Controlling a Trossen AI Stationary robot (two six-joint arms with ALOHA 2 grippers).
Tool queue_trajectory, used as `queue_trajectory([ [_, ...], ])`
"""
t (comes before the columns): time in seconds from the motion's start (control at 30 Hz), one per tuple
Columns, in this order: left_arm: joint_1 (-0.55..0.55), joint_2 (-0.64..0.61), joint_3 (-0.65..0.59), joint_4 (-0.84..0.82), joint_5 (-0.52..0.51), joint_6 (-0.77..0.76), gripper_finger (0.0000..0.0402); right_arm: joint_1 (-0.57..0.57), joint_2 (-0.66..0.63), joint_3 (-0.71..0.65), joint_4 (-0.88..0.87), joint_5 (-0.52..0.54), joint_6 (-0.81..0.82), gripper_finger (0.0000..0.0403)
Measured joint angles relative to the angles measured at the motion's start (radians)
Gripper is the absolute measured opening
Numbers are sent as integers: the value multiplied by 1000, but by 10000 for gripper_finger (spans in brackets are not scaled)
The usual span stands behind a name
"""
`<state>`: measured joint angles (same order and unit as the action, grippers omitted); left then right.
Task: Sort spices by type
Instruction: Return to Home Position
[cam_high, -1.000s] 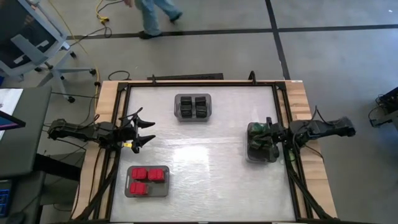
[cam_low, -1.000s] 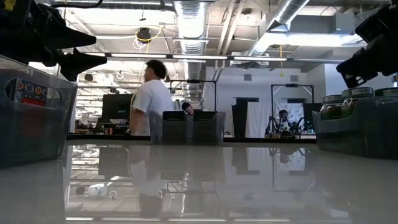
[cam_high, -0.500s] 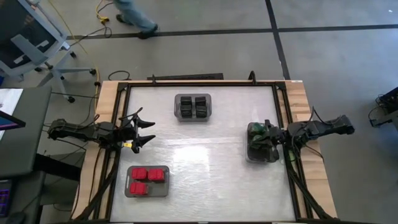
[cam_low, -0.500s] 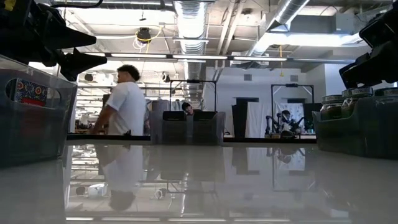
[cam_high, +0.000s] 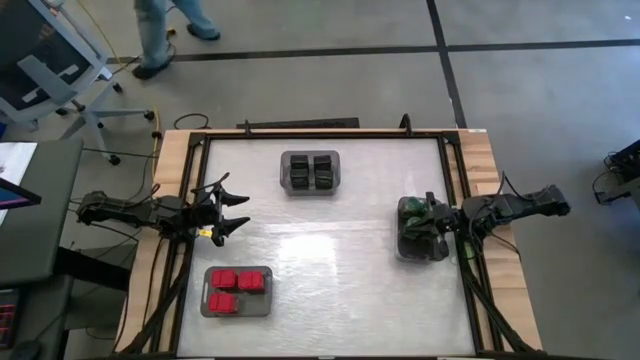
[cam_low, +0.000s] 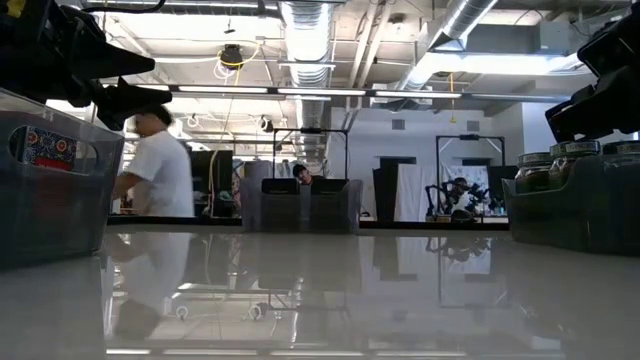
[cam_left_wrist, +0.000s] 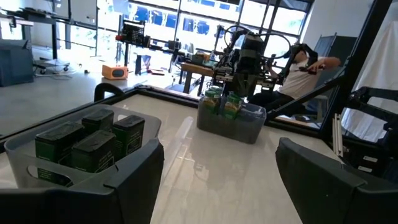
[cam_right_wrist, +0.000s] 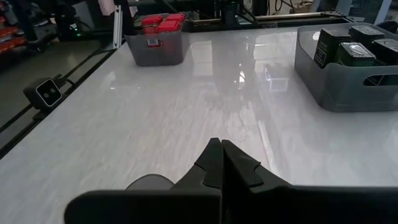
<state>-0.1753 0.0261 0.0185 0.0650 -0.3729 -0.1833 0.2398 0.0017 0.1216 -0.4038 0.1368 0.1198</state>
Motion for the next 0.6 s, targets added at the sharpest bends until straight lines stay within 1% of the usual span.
queue_trajectory([
  [0.33,0,0,0,0,0,0,298,0,0,-1,0,8,3,21],
  [0.43,0,0,0,0,0,0,298,0,8,-1,7,83,4,21],
  [0.6,0,0,0,0,0,0,298,0,8,-2,8,92,4,21],
])
